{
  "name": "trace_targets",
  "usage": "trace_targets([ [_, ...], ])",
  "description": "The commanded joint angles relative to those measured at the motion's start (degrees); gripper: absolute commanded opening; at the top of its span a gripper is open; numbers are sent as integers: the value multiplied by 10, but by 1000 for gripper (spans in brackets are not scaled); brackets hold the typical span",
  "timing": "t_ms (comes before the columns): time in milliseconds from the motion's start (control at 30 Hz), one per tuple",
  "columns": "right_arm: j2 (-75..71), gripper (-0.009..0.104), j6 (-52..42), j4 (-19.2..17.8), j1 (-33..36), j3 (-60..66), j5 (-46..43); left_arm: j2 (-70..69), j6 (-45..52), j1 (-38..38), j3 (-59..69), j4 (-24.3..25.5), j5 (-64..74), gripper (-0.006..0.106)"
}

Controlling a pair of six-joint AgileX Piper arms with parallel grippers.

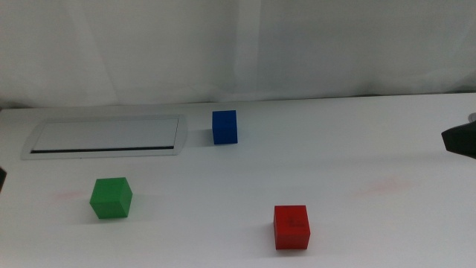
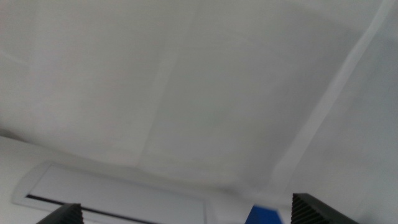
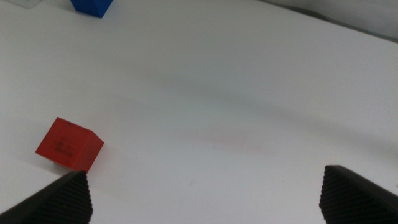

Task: Stack red cubes first, then green, then blue cubes in a specific spot.

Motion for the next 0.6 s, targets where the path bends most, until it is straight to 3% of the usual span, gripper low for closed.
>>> trace_targets([
  [0,-3,103,-7,5,-5,3,-11,45,36,-8,-38,-11,40,82],
  [133,-3,103,-7,8,-5,3,-10,129,56,-10,-100,-15,94,82],
  [333,-3,103,-7,13,-5,3,-10,275,202,-10,-208,-103,251,82],
  [567,-3,103,-7,15,-5,3,-10,423,216,-10,-303,-114,316,82],
])
